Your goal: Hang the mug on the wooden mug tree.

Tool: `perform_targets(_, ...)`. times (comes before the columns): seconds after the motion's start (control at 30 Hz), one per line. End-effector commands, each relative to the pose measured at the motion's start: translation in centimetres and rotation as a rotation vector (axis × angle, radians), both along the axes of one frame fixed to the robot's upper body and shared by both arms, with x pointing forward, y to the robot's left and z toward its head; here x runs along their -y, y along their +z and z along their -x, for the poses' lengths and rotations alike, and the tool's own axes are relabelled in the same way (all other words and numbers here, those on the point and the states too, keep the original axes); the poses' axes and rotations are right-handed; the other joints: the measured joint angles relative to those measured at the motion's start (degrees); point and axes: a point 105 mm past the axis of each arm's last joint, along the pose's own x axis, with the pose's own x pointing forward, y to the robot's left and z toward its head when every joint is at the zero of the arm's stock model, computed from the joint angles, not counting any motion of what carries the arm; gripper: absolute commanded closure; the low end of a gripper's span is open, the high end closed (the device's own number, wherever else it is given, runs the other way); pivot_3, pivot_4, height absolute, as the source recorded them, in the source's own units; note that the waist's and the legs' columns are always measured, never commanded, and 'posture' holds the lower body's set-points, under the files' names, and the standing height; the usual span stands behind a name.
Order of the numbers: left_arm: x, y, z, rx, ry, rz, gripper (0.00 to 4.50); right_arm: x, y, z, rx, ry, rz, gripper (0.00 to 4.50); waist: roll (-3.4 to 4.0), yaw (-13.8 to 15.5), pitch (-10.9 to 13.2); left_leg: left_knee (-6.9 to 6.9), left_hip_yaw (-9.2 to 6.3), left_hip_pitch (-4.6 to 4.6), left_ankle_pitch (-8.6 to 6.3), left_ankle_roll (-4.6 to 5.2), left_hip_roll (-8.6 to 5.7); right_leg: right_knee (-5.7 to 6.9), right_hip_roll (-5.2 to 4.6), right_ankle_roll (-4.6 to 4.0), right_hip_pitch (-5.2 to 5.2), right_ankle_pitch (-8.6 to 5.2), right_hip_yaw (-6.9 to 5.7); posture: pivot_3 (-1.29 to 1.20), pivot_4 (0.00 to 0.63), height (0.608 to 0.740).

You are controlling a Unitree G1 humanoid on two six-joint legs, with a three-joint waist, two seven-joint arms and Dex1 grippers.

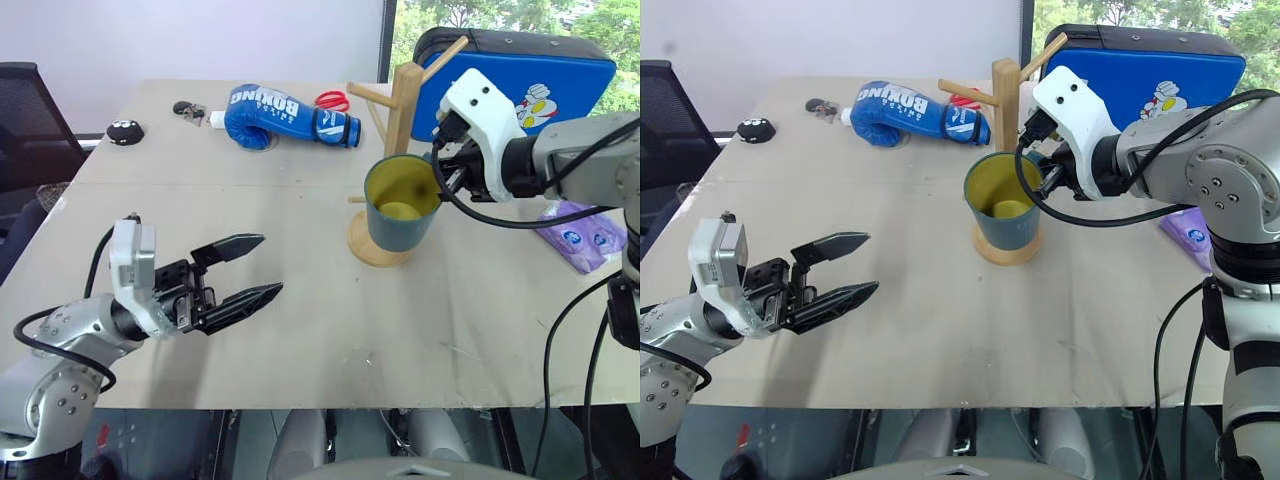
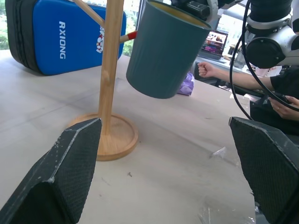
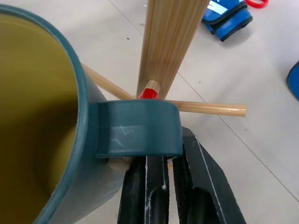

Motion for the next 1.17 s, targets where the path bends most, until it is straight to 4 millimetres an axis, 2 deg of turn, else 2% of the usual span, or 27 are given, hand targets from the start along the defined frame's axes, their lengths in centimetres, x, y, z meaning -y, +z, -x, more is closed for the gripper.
perform_targets(0.03,0.1,1.2,0.4,0.068,0.005,-0.004,0.0,-0.2,1.2,-0.1,0.045,-0.012,-0.016,3.85,0.0,0.0,0.0,0.0,0.0,-0.02,0.0,0.0,0.0,0.0,0.0,0.0,-0.02,0.0,0.0,0.0,0.15,0.74)
perform_targets(0.07,0.1,1.2,0.4,0.069,0.007,0.003,0.0,-0.3,1.1,-0.2,0.043,-0.018,-0.022,3.62,0.0,0.0,0.0,0.0,0.0,-0.02,0.0,0.0,0.0,0.01,0.0,0.0,-0.03,0.0,0.0,0.0,0.15,0.74)
perform_targets(0.13,0.2,1.3,0.4,0.071,0.008,0.016,0.0,-0.2,1.0,-0.4,0.05,-0.034,-0.017,2.76,0.0,0.0,0.0,0.0,-0.01,-0.01,0.0,0.0,0.0,0.02,0.01,0.0,-0.03,0.0,0.0,0.0,0.15,0.74)
perform_targets(0.17,0.2,1.4,0.4,0.072,0.006,0.022,0.0,0.2,0.9,-0.3,0.053,-0.038,-0.008,2.16,0.0,0.0,0.0,0.0,0.0,-0.02,0.0,0.0,0.0,0.03,0.01,0.0,-0.04,0.0,0.0,0.0,0.15,0.74)
perform_targets(0.3,0.2,1.6,0.7,0.064,-0.009,0.026,0.0,2.1,1.0,0.7,0.059,-0.038,-0.006,0.38,0.0,0.3,0.0,0.0,-0.04,-0.08,-0.01,0.01,0.0,-0.03,-0.01,0.0,-0.04,0.0,-0.05,0.0,0.15,0.74)
perform_targets(0.33,0.2,1.6,0.7,0.062,-0.011,0.025,0.0,2.6,1.0,1.3,0.058,-0.026,-0.019,0.1,-0.02,0.3,0.0,0.0,-0.03,-0.08,-0.01,0.02,0.0,-0.04,-0.02,0.0,-0.04,0.0,-0.05,0.0,0.15,0.74)
perform_targets(0.47,0.0,1.6,0.8,0.052,-0.018,0.024,0.0,3.7,0.9,2.8,0.102,0.034,-0.118,0.1,-0.03,0.2,0.0,-0.02,-0.03,-0.11,-0.03,0.05,0.0,-0.1,-0.01,0.02,-0.03,0.01,-0.05,0.0,0.15,0.74)
perform_targets(0.53,0.0,1.6,0.8,0.044,-0.026,0.024,0.0,4.2,1.1,3.8,0.189,0.093,-0.191,0.1,-0.05,0.1,0.0,-0.04,-0.03,-0.08,-0.03,0.05,0.01,-0.09,0.01,0.02,-0.03,0.01,-0.05,0.0,0.15,0.74)
perform_targets(0.63,-0.3,1.5,0.7,0.028,-0.025,0.023,0.0,5.4,0.3,5.2,0.251,0.149,-0.23,0.1,-0.05,0.3,0.0,-0.06,-0.05,-0.06,-0.04,0.06,0.01,-0.09,0.02,0.04,0.0,0.0,-0.07,0.0,0.15,0.74)
perform_targets(0.73,-0.6,1.1,0.5,0.016,-0.006,0.01,0.0,7.4,-1.2,6.3,0.288,0.147,-0.276,0.1,-0.05,0.4,0.0,-0.01,-0.06,0.03,-0.04,0.06,0.01,-0.09,0.02,0.06,0.13,-0.01,-0.09,0.0,0.15,0.74)
perform_targets(0.83,-1.7,-0.8,0.2,-0.055,0.086,-0.024,0.0,10.7,-4.8,7.4,0.234,0.078,-0.305,0.1,-0.1,0.7,0.0,0.0,-0.09,0.14,-0.05,0.06,0.01,-0.18,0.03,0.08,0.29,-0.03,-0.12,0.0,0.15,0.74)
perform_targets(1.0,-4.3,-3.7,0.6,-0.161,0.215,-0.108,0.0,15.4,-10.7,10.9,0.149,-0.046,-0.242,0.1,-0.07,1.1,0.0,-0.01,-0.05,0.18,-0.04,0.06,0.01,-0.17,0.04,0.17,0.28,-0.1,-0.07,0.0,0.15,0.74)
perform_targets(1.17,-5.6,-5.3,0.7,-0.209,0.27,-0.194,0.0,17.4,-13.8,13.3,0.099,-0.091,-0.203,0.1,-0.07,1.3,0.0,0.04,-0.02,0.32,-0.04,0.07,0.06,-0.12,0.05,0.08,0.3,-0.3,-0.02,0.0,0.15,0.74)
